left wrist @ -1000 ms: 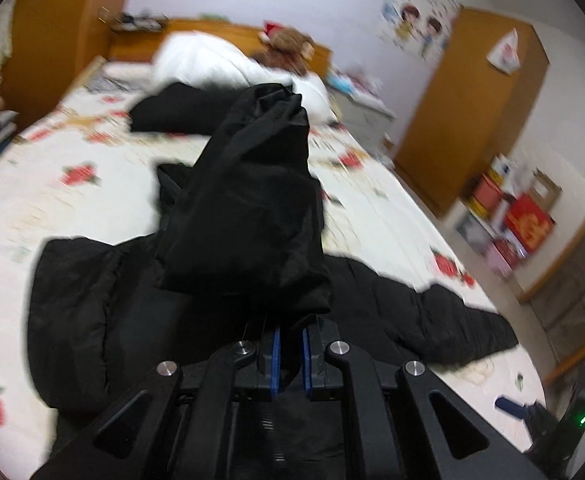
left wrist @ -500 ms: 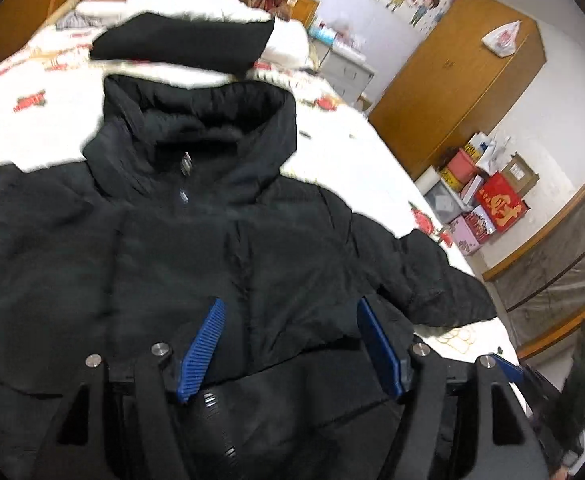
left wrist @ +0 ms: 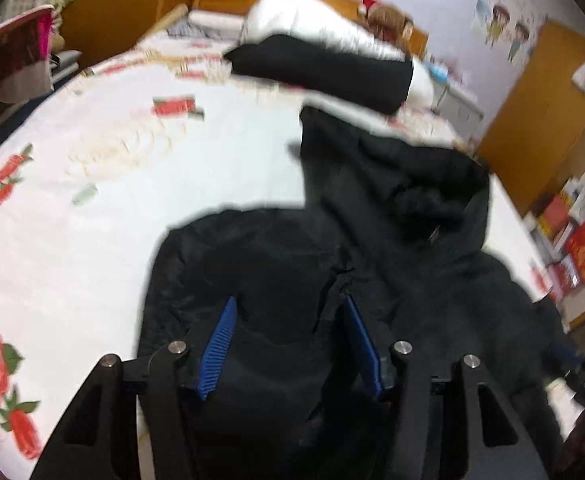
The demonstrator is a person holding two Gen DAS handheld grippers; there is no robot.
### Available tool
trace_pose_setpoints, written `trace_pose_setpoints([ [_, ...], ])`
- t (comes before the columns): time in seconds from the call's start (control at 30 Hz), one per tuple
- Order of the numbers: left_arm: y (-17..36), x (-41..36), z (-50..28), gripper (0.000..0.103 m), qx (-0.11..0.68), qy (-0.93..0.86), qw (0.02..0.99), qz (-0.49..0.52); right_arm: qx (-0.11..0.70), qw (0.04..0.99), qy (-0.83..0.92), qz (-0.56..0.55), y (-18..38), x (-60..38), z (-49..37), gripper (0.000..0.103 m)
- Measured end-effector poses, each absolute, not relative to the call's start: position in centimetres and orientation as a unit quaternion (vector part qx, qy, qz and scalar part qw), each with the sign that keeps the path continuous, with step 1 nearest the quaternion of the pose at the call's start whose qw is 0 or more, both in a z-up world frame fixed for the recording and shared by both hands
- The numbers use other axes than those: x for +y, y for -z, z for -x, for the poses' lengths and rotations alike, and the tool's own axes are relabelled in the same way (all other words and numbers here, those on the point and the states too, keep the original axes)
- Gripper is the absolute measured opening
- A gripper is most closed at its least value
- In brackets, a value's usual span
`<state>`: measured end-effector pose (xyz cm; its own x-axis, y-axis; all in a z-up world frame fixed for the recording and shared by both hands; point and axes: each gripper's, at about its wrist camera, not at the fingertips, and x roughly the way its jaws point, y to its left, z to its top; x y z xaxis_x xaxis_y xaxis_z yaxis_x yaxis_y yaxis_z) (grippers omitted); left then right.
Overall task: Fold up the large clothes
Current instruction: 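Fold the held sleeve across the jacket body and release with the left gripper, then grasp the other black sleeve cuff with the right gripper and lift it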
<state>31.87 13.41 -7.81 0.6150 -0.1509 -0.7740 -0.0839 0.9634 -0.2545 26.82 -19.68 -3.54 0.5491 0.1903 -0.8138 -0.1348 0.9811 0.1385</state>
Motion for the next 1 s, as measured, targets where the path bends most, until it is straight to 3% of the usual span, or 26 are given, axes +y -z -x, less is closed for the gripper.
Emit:
trace_pose_setpoints([
  [0.2, 11.3, 9.9, -32.7, 0.058, 0.451, 0.025, 0.886, 0.107, 0.524, 0.849, -0.066, -0.003, 9.6, -20.6, -28.9, 0.063],
  [0.33, 10.6, 10.3, -32.5, 0.058, 0.458, 0.026, 0.883, 0.101, 0.530, 0.845, -0.065, 0.016, 9.4, -20.2, -28.8, 0.063],
  [0.67, 1.4, 12.8, -21.9, 0.058, 0.389, 0.023, 0.914, 0.110, 0.471, 0.880, -0.052, -0.029, 1.1, -24.6, -20.3, 0.063],
  [1.0, -2.9, 8.2, -12.6, 0.058, 0.366, 0.041, 0.926, 0.083, 0.426, 0.902, -0.017, -0.065, -3.7, -30.0, -11.3, 0.064],
])
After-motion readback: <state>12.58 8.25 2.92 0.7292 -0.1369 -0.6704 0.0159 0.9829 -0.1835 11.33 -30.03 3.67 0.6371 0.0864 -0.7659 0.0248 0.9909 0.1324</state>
